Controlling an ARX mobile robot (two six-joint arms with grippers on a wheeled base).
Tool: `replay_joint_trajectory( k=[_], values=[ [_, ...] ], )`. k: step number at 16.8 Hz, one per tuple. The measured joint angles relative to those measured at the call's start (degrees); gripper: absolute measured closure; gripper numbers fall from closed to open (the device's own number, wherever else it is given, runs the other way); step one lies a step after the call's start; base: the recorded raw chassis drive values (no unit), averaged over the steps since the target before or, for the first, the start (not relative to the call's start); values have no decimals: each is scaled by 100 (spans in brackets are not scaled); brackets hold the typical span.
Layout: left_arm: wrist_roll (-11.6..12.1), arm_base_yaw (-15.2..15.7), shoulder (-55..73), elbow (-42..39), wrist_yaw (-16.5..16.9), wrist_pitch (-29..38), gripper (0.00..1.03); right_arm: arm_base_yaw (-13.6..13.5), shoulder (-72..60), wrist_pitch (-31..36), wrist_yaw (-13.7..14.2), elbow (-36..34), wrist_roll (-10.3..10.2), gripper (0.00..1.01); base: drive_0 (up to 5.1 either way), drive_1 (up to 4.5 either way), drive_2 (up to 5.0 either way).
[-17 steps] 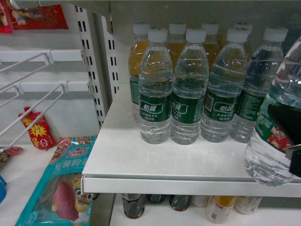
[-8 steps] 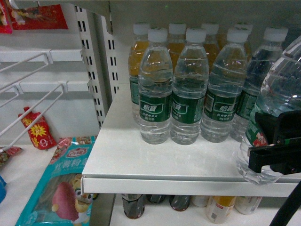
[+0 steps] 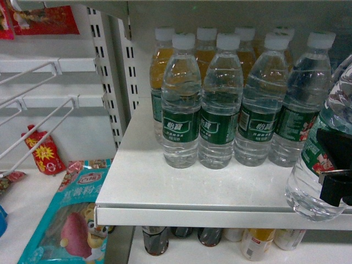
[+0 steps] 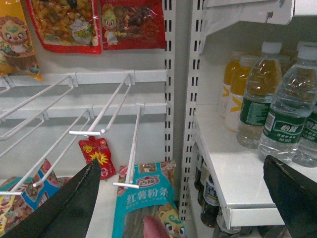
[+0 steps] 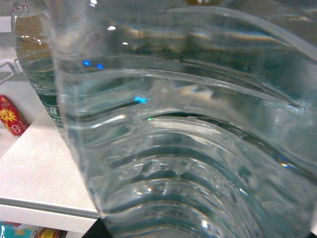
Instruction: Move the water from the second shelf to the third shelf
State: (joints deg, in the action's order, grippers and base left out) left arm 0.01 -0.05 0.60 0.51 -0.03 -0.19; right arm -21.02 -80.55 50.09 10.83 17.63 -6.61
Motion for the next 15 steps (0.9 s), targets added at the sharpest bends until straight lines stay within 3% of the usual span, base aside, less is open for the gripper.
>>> replay_joint_trajectory(
  k=[4,8,11,15],
  values=[
    [0,0,0,0,0,0,5,-39,-168,140,15,-4,-35,61,0,0,0],
    [0,0,0,0,0,0,5,-157,-496,208,42,0,-203,61,0,0,0],
    [0,0,0,0,0,0,5,-232,-1287,597,352,376,-291,61,0,0,0],
    [2,0,0,0,2,0,5,-280,-1770,802,424,826,-306,61,0,0,0]
  ],
)
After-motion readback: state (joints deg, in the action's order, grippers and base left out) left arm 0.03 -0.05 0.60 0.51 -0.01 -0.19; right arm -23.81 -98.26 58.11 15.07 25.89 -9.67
